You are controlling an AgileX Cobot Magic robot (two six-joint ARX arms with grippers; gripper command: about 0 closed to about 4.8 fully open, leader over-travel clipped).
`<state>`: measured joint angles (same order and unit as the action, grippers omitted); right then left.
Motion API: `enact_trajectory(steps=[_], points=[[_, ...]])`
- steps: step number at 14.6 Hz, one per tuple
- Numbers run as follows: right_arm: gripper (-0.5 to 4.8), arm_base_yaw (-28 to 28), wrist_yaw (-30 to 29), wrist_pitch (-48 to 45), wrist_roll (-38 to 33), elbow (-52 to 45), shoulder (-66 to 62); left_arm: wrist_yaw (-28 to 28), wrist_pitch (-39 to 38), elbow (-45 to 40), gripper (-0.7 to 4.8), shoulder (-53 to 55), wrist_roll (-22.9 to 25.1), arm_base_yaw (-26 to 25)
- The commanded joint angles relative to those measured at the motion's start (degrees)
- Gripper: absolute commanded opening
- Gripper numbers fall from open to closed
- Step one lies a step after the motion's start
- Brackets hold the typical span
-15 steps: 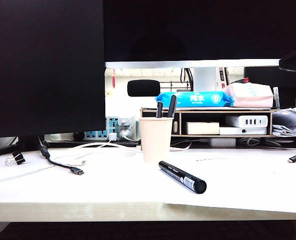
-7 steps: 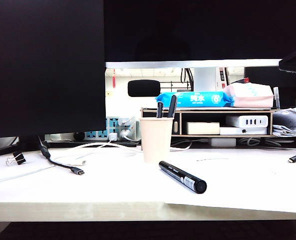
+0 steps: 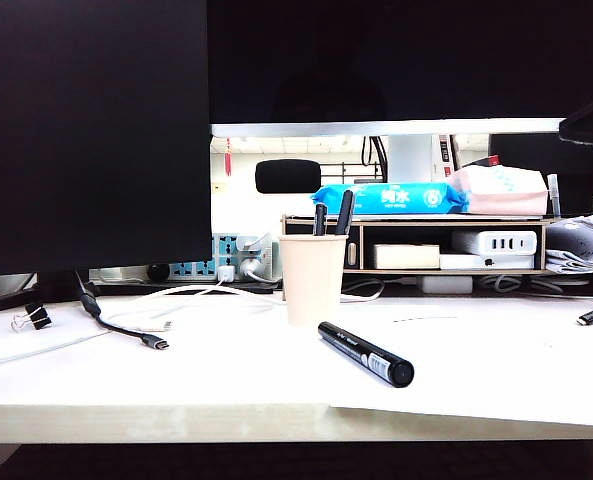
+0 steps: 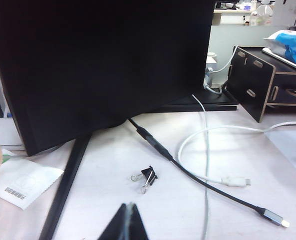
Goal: Pick up the marker from the paper cup and put it on the table.
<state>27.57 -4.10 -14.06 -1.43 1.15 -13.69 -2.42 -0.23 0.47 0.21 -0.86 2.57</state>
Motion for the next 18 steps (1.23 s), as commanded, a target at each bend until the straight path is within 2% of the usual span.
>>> enact_trajectory(steps=[1,13,18], points=[[-0.06,0.0,0.3,-0.7,0.2,0.3,0.1,-0.2,0.3,0.1,-0.04,0.0,0.4,-0.2],[-0.06,0.0,0.3,-0.7,0.2,0.3,0.1,0.3,-0.9,0.1,-0.04,0.0,0.4,-0.2],[-0.06,0.0,0.3,-0.7,0.2,0.3,0.1,4.8,-0.3,0.1,-0.04,0.0,-3.7,-0.1]])
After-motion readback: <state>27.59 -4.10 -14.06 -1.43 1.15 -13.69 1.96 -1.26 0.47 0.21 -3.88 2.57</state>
